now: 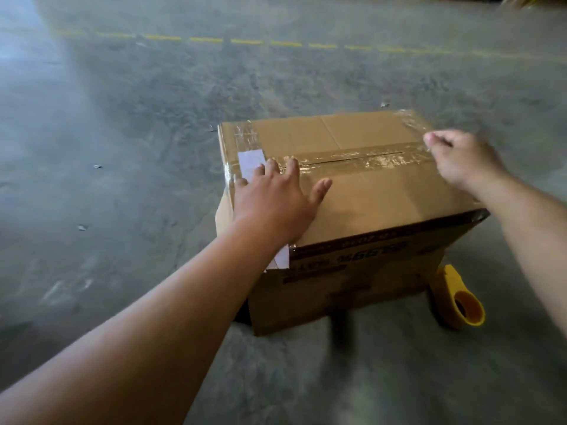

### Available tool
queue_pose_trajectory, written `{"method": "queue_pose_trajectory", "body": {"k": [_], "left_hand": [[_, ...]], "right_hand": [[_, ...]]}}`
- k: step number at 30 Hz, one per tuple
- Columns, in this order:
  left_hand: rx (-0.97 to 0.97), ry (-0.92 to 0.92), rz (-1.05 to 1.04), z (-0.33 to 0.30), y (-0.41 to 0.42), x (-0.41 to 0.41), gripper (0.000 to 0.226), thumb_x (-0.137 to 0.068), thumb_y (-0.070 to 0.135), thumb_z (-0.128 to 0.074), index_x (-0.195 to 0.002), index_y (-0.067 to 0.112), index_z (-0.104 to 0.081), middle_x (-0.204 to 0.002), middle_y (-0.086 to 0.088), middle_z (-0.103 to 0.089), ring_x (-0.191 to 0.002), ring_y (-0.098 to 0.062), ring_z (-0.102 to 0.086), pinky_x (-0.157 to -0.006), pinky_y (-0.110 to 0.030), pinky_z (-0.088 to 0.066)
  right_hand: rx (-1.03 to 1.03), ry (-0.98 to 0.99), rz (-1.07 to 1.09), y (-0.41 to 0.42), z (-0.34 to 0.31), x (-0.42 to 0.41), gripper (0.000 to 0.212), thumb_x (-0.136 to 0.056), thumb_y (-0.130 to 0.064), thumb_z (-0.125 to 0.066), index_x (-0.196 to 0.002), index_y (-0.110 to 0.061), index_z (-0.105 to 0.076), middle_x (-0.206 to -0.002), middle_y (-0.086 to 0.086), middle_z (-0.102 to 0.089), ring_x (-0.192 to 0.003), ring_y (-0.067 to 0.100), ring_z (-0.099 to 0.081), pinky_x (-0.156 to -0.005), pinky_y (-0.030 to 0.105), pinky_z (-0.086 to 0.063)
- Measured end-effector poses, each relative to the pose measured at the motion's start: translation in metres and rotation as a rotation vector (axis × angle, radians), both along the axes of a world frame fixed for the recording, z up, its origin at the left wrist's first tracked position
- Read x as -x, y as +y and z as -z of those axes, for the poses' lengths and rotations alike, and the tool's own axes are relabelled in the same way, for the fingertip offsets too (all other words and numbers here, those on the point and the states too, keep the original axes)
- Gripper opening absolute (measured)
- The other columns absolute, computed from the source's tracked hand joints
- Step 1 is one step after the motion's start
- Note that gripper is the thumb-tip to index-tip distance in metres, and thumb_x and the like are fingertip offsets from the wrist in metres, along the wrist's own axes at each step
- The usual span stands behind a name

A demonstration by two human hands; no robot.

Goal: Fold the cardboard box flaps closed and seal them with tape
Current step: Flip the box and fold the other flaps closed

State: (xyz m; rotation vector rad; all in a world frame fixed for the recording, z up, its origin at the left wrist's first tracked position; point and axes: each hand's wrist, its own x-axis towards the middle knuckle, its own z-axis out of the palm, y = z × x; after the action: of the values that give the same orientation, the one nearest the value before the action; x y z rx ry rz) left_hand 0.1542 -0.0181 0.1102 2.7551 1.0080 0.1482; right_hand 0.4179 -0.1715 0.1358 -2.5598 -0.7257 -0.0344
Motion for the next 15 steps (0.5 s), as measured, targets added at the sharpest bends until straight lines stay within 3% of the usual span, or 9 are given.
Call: {"method": "queue_pose_trajectory", "body": {"k": [2,5,9,12,15], "left_hand": [[-0.042,-0.088,-0.027,-0.01,0.013,-0.004,0.062,-0.099,0.062,-0.021,-0.138,0.021,-0.045,-0.137,-0.013,-0.05,-0.125,-0.034,-0.051,-0.095,-0.049,-0.042],[-0.094,-0.214,-0.048,-0.011,0.036,-0.011,0.03,-0.102,0.031,-0.036,-0.116,0.016,-0.058,-0.113,-0.011,-0.055,-0.099,-0.035,-0.061,-0.07,-0.038,-0.043],[-0.083,-0.283,-0.133,-0.008,0.049,-0.02,0.034,-0.096,0.008,-0.045,-0.125,0.019,-0.061,-0.123,-0.011,-0.056,-0.1,-0.037,-0.061,-0.074,-0.038,-0.048],[-0.127,-0.305,-0.221,0.0,0.048,-0.019,0.029,-0.099,0.025,-0.052,-0.127,0.024,-0.058,-0.128,-0.009,-0.049,-0.114,-0.033,-0.053,-0.081,-0.039,-0.044],[-0.151,-0.142,-0.419,0.011,0.049,-0.019,0.061,-0.094,0.057,-0.048,-0.144,0.023,-0.038,-0.146,-0.012,-0.032,-0.134,-0.034,-0.033,-0.099,-0.049,-0.037]], "right_hand": [[0.137,0.003,-0.071,0.011,0.003,0.002,0.044,-0.096,-0.049,-0.045,-0.127,-0.023,-0.062,-0.134,0.011,-0.058,-0.12,0.032,-0.054,-0.096,0.036,-0.041],[0.251,-0.063,-0.115,0.024,0.003,-0.008,0.046,-0.097,-0.051,-0.041,-0.129,-0.024,-0.06,-0.137,0.012,-0.056,-0.12,0.035,-0.053,-0.096,0.039,-0.042],[0.226,-0.142,-0.131,0.026,0.002,-0.033,0.042,-0.098,-0.047,-0.042,-0.126,-0.024,-0.062,-0.131,0.014,-0.06,-0.114,0.038,-0.056,-0.091,0.04,-0.044],[0.205,-0.189,-0.149,0.023,0.006,-0.06,0.044,-0.094,-0.053,-0.044,-0.122,-0.025,-0.064,-0.126,0.018,-0.059,-0.111,0.041,-0.055,-0.093,0.043,-0.046],[0.263,-0.102,-0.081,0.021,0.015,-0.089,0.07,-0.083,-0.072,-0.045,-0.14,-0.032,-0.047,-0.135,0.021,-0.043,-0.124,0.042,-0.044,-0.103,0.047,-0.04]]}}
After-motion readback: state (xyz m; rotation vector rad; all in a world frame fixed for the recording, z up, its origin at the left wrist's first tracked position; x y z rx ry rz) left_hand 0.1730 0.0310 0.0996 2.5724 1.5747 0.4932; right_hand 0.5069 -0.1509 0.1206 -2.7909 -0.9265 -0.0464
